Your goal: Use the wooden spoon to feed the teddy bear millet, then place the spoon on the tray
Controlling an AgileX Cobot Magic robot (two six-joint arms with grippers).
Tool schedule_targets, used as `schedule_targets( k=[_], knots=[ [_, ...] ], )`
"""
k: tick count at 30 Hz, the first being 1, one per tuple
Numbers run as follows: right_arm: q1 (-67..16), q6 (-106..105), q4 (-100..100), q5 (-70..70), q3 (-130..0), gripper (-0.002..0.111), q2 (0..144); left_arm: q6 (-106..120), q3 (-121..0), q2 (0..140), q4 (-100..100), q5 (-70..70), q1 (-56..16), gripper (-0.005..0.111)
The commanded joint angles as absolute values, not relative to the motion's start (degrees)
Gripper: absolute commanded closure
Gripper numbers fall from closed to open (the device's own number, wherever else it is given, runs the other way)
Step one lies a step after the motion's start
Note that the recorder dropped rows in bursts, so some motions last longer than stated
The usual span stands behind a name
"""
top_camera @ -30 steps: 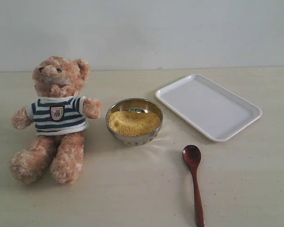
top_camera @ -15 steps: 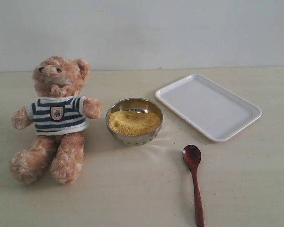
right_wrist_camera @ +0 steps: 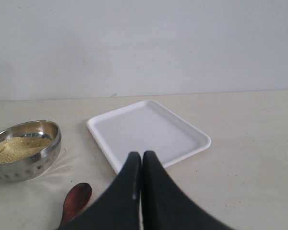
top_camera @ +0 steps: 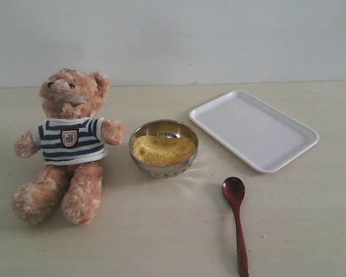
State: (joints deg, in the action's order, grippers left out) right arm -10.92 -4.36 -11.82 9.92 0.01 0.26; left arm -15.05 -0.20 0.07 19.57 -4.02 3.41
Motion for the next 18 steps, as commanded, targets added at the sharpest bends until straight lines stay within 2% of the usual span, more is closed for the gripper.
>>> schedule_targets(
  k=[1,6,9,14,18],
  knots=[
    [-11.1,-4.5,-11.7,9.8,0.0,0.108,0.0,-22.2,0.0,0.0,22.3,-4.4,3.5,0.102],
    [-11.1,-4.5,-11.7,9.8,0.0,0.108,0.0,-26.9,0.0,0.0,24.9,-1.8,3.5,0.102],
    [-11.1,-4.5,-11.7,9.8,0.0,0.108,0.0,-31.2,-0.7,0.0,28.1,5.3,3.3,0.102],
    [-11.1,-4.5,-11.7,9.8,0.0,0.108,0.0,-16.1,-5.7,0.0,29.1,19.0,3.3,0.102],
    [-11.1,-4.5,-11.7,9.8,0.0,0.108,0.0,-0.8,-8.6,1.0,37.4,25.6,3.3,0.102]
  ],
)
